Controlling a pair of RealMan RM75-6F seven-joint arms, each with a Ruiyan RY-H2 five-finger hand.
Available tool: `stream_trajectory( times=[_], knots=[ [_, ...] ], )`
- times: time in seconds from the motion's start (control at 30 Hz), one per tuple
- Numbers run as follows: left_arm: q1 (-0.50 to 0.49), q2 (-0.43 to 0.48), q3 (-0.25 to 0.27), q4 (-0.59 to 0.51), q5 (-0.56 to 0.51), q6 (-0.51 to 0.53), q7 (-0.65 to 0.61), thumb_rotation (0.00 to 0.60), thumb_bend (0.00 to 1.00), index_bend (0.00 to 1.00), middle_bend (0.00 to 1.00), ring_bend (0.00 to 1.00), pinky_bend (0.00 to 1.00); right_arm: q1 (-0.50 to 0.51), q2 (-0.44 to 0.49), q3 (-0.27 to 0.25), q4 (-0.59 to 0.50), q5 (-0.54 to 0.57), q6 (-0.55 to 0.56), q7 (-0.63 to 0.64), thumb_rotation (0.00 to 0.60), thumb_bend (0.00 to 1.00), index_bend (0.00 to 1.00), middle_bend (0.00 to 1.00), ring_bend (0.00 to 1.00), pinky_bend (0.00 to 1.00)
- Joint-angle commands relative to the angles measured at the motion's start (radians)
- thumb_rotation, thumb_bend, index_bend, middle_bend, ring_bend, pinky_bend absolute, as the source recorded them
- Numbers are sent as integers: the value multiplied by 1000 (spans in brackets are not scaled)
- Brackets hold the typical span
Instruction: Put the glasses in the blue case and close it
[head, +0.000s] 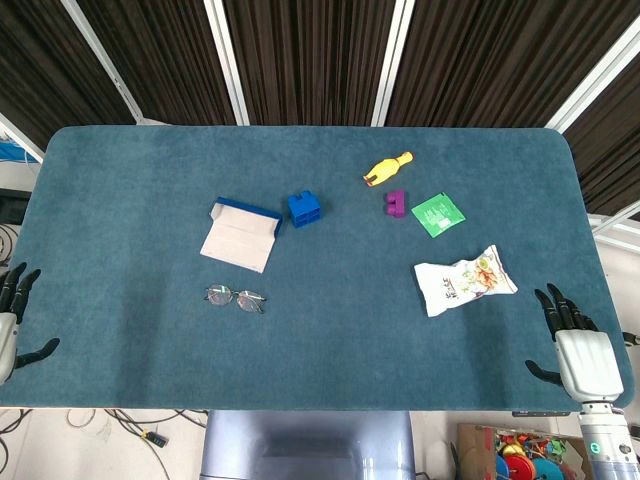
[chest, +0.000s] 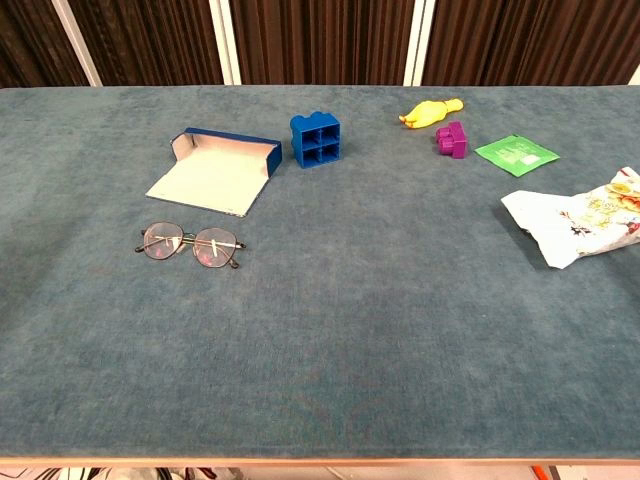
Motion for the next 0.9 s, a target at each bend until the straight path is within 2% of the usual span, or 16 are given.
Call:
stream_trajectory(
  times=[0.03,0.23,0.47,0.7,0.8,0.9],
  knots=[
    [-4,0,-6,3,-14,-10,-5,600,131,53,0,0,0,-1,-1,-2,-2,-3,4,-9,600,61,21,0,151,319],
    [3,0,-8,-12,-22,5,21,600,131,53,0,0,0,-11,9,-7,-4,-6,16,-5,600,62,20,0,151,320],
    [31,22,4,-36,9,53,-13,600,131,49,0,0,0,-15,14,-9,2,-19,27,18,600,61,20,0,151,320],
    [36,43,-3,-40,-9,49,-50,600,131,32,0,0,0,-14,17,-13,5,-31,26,21,600,62,20,0,151,320],
    [36,46,2,-38,7,49,-59,600,134,18,0,0,0,-15,16,-14,4,-32,28,20,600,61,20,0,151,320],
    [25,48,11,-30,44,43,-76,600,155,52,4,0,0,-18,15,-14,3,-33,33,19,600,61,20,0,151,320]
  ],
)
